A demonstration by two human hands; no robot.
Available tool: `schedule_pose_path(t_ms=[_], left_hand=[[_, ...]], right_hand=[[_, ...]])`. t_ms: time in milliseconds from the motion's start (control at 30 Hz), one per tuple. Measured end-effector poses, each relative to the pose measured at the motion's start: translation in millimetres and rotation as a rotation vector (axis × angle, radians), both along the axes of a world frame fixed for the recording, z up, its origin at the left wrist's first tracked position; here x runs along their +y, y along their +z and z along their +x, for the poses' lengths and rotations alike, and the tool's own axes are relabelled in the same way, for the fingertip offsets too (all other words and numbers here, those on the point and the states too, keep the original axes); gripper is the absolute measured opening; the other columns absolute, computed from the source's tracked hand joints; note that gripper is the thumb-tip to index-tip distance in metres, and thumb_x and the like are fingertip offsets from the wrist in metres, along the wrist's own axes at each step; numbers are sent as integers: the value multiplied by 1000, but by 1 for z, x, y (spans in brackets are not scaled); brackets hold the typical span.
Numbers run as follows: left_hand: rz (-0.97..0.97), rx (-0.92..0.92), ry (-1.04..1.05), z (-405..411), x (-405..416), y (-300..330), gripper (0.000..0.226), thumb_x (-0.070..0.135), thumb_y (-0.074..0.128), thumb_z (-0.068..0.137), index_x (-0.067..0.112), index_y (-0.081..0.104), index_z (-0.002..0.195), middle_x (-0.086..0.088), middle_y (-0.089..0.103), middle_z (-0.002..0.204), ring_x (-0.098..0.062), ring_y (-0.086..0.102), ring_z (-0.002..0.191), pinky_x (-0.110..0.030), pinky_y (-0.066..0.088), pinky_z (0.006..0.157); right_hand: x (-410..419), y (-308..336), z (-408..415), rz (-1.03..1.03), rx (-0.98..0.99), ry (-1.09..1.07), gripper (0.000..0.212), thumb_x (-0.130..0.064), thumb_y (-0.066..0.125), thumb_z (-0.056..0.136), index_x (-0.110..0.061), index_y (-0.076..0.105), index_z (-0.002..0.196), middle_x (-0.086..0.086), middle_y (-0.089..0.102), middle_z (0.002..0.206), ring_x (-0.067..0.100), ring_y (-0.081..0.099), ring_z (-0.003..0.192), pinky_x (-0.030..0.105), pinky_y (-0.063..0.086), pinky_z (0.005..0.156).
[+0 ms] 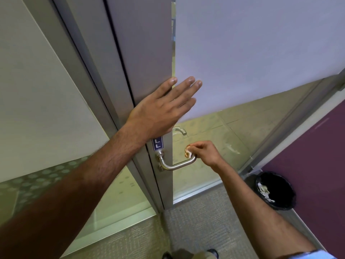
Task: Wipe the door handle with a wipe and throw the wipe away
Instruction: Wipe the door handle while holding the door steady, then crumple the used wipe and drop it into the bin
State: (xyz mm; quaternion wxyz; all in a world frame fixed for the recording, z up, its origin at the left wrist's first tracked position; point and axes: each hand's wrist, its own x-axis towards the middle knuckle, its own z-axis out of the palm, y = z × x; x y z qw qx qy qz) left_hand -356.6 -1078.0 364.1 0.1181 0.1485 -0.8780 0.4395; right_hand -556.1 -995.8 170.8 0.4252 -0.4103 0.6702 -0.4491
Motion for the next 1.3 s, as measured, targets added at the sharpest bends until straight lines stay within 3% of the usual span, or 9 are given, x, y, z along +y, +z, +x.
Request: schedule_pose_path(t_ms=[67,200,267,567,700,867,1133,1200,1300], left_hand=[[-12,11,-7,0,-1,-1,52,19,41,100,14,40,151,-17,6,174,-33,10,160,-51,3,127],[-17,33,-28,-1,-1,-3,48,18,43,100,14,45,148,-15,9,174,-32,12,160,-50,6,127],[-21,44,-37,-2,-1,-3,47,19,44,100,15,47,147,-14,12,173,-31,15,160,-49,7,128],[-20,24,-27,-1,-1,-3,50,20,44,100,15,44,150,-15,10,174,-31,13,160,-50,9,127],[-11,13,-24,-1,-1,-2,52,18,45,99,15,43,151,-15,8,174,-32,12,160,-50,8,127],[29,18,-20,1,0,-2,53,16,46,100,15,42,153,-14,8,174,-31,12,160,-50,5,128],[379,142,-120,-30,36,-9,71,26,76,84,18,54,151,-14,37,165,-32,30,155,-51,18,124],[528,150,-145,-48,46,-17,72,28,75,87,20,51,154,-10,37,166,-30,30,155,-50,22,124],[792,139,-147,-83,58,-34,69,30,67,96,22,42,160,-6,33,168,-27,25,158,-49,24,126]], right_hand=[[-4,1,6,32,55,-8,15,-6,71,81,-11,82,71,7,80,74,14,70,67,29,56,65],[3,-6,10,-3,-212,-338,7,-7,81,65,-4,80,71,21,79,81,27,76,75,38,64,74],[12,-12,7,-10,-324,-413,6,-7,84,71,-3,79,73,23,78,88,32,75,80,41,64,78],[49,-36,46,-80,-533,-636,17,5,73,86,-4,68,73,5,71,66,22,70,76,28,62,68],[64,-36,68,-154,-464,-482,26,-1,79,84,-14,66,66,4,76,70,27,76,78,37,65,71],[73,-10,54,-228,-376,-410,19,-11,85,80,-8,67,75,-1,68,62,23,73,71,42,64,75],[82,36,18,-426,-264,-376,19,-12,77,87,-24,71,101,4,76,79,18,71,77,32,60,63],[87,47,2,-452,-192,-379,28,-12,74,90,-29,71,112,6,78,84,19,72,80,33,60,58],[100,57,-29,-473,-172,-414,25,-6,71,92,-27,77,105,4,79,92,20,72,84,31,58,53]])
